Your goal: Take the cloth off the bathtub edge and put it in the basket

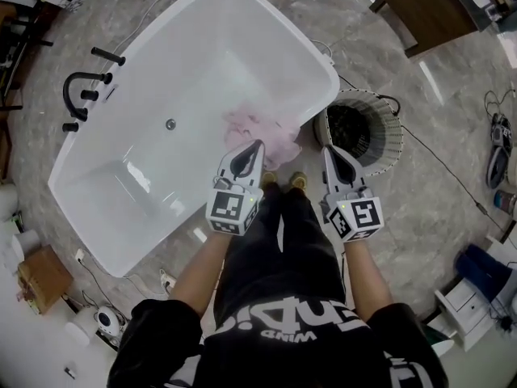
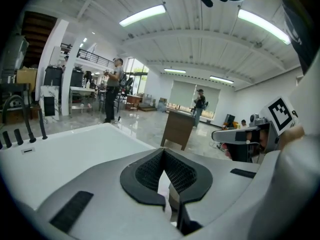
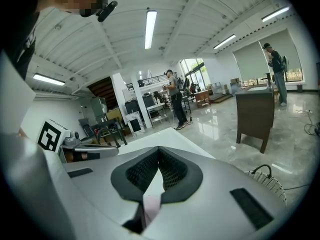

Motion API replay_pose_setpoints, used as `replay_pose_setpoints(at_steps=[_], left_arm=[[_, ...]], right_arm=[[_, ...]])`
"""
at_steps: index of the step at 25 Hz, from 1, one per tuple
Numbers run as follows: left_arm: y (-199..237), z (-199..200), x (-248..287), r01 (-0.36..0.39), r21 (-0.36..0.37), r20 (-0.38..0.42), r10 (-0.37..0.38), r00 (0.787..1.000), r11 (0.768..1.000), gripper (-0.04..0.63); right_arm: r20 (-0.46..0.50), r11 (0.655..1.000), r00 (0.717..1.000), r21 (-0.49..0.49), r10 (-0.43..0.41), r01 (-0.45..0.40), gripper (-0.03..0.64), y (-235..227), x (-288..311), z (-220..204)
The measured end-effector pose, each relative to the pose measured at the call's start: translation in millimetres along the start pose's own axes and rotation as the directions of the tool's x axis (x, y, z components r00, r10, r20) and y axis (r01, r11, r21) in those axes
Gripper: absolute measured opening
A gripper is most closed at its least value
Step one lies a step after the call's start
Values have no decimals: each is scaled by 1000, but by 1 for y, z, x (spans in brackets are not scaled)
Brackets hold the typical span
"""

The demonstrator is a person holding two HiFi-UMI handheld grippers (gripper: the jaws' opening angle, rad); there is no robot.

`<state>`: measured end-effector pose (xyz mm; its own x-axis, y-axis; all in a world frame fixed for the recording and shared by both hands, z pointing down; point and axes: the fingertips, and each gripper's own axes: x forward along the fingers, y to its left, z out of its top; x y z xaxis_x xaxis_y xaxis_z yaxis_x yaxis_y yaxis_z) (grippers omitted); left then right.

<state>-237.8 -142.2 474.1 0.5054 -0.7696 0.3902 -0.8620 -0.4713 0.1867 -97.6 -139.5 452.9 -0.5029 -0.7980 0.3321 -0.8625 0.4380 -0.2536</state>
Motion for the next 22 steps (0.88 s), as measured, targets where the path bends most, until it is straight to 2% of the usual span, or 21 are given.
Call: replay_pose_setpoints(at_steps=[2,3,4,6,11,13,22], left_arm=[[1,-12,6,7,5,-18,-7,1000,1000,9],[0,-17,9,16,4,-25,-16,1000,1000,33],[0,-20,11,26,2,-31,-26,999,1000,102],[-2,-25,15,46,-7,-38,-46,998,999,140],[-10,-40,26,81,32,-83,-78,994,996,332],[-11,-49,31,85,57,-117,-78,990,995,350],[-8,-97,51,95,105,-231,-69,971,990,350]], right_arm=[[-14,1000,1000,14,-1,1,9,-2,2,-9],[-19,1000,1000,17,1,0,9,-2,3,-12],[-22,1000,1000,20,3,-3,9,-2,4,-14],[-22,1000,1000,20,12,-12,9,1,6,-14],[-29,1000,999,19,22,-21,9,3,8,-18],[-32,1000,999,23,23,-22,9,1,9,-19],[-46,999,999,34,24,-23,9,-3,8,-26]])
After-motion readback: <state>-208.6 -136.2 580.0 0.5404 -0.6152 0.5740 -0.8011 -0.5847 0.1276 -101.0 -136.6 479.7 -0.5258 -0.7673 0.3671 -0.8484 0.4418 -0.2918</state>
